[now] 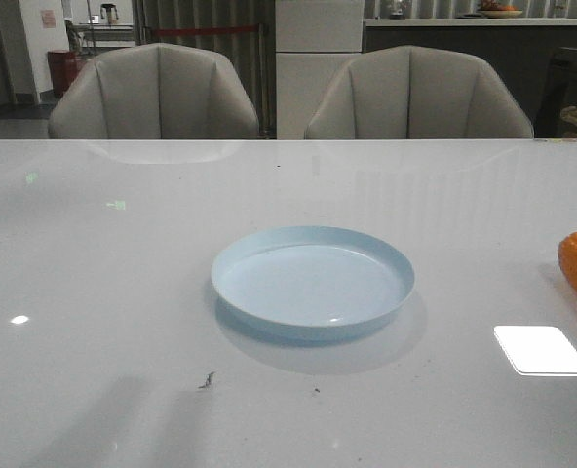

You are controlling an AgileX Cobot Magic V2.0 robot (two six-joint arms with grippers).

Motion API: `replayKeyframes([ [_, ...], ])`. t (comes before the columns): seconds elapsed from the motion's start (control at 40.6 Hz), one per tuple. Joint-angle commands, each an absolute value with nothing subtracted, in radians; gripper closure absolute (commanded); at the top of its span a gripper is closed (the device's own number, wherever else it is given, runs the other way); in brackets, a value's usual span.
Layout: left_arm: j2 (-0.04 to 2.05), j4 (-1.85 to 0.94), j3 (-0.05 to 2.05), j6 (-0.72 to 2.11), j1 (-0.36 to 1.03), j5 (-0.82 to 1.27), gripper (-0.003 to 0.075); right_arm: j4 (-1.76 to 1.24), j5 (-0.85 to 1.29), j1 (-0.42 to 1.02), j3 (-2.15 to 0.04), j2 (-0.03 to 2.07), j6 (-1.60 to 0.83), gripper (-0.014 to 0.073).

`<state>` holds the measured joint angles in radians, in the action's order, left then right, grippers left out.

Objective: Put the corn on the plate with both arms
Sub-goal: 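Withdraw the left gripper away from the plate, then lower the right gripper over the orange corn cob and close it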

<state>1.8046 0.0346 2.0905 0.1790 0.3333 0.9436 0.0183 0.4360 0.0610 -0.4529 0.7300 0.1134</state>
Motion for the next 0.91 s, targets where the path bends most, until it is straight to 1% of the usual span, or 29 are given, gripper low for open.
replayKeyframes([
  [0.0,1.707,0.050,2.056,0.182,0.300,0.824,0.0377,0.018,0.379,0.055,-0.487,0.733,0.115,0.0105],
  [0.123,1.625,0.050,1.899,0.180,0.254,0.719,0.0377,0.018,0.390,0.055,-0.487,0.733,0.115,0.0105],
  [0.222,1.538,0.050,1.721,0.180,0.220,0.627,0.0377,0.018,0.395,0.055,-0.487,0.733,0.115,0.0105],
  [0.369,1.372,0.040,1.386,0.177,0.181,0.440,0.0377,0.018,0.396,0.055,-0.487,0.733,0.115,0.0105],
  [0.591,1.082,-0.077,0.879,0.177,0.117,0.149,0.0377,0.017,0.414,0.055,-0.493,0.743,0.119,0.0105],
  [0.689,0.971,-0.092,0.712,0.177,0.106,0.103,0.0377,0.017,0.426,0.055,-0.541,0.754,0.135,0.0105],
  [0.886,0.822,-0.144,0.553,0.177,0.106,0.157,0.0378,0.046,0.533,0.055,-0.704,0.888,0.135,0.0105],
])
